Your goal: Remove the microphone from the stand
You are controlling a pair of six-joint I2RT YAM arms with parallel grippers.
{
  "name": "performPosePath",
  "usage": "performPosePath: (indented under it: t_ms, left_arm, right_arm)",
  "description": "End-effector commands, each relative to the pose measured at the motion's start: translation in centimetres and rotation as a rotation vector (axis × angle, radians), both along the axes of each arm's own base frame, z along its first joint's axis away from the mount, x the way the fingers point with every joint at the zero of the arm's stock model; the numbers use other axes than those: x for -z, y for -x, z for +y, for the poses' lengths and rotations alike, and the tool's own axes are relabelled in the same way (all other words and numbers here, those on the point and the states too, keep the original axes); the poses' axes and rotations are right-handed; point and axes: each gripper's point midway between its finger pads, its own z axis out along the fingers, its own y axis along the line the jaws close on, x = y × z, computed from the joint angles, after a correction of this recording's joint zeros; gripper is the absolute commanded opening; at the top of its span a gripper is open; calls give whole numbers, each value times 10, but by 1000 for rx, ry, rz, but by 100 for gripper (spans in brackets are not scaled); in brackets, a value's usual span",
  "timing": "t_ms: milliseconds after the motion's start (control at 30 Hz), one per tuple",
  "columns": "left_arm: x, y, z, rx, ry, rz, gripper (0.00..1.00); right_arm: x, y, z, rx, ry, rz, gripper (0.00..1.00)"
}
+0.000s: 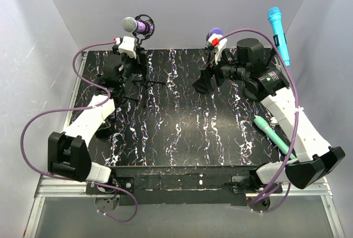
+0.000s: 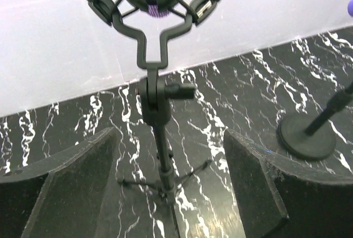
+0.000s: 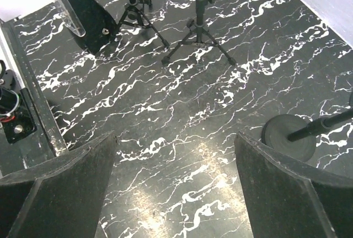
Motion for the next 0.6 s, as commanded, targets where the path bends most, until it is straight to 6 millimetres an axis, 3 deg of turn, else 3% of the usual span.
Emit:
performPosePath:
  t_ms: [0, 267, 400, 500, 567]
  left_arm:
    - [-32, -23, 0, -35, 64, -159, 76]
    - [-18, -45, -9, -13, 31, -154, 45]
    - [-14, -42, -11, 5, 14, -145, 28]
    - [-16, -36, -12, 27, 3, -147, 2]
    - [-16, -31, -13, 39, 7, -144, 0]
  right_arm:
    - [-7, -2, -10, 34, 25, -54, 93]
    - [-3, -1, -15, 43, 50, -59, 93]
    - [-1, -3, -15, 49, 55, -60, 92]
    - [2, -3, -15, 51, 58, -55, 92]
    - [2, -3, -15, 50, 59, -57, 92]
